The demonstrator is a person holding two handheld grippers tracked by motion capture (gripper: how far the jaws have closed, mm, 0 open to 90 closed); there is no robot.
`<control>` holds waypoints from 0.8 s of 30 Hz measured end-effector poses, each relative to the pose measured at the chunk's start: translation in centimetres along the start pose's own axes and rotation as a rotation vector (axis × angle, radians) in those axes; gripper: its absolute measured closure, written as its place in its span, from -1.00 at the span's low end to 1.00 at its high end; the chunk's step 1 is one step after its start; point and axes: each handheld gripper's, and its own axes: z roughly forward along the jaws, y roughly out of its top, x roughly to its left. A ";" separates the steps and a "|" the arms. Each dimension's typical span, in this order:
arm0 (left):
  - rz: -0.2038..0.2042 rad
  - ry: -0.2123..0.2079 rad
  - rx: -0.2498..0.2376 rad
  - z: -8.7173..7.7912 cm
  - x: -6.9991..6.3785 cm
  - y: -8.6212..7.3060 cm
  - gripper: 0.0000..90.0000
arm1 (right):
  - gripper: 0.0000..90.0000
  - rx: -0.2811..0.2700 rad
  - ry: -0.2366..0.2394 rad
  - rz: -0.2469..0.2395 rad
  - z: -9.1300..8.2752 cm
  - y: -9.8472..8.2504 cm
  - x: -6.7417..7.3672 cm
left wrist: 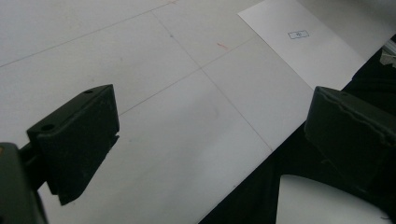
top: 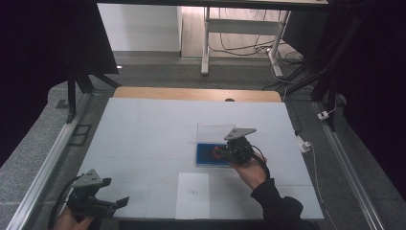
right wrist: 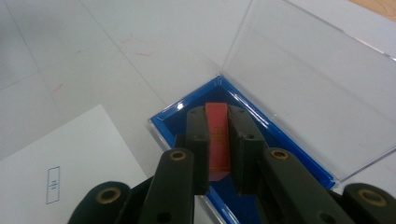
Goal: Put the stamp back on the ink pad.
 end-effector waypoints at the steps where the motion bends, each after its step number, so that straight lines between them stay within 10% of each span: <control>1: 0.001 0.000 0.000 0.0 0.0 0.0 -0.92 | 0.77 0.001 -0.005 -0.004 0.1 0.0 -0.1; 24: 0.004 -0.001 0.001 0.0 0.0 0.0 -0.92 | 0.77 0.064 -0.066 -0.048 2.9 -0.1 -0.3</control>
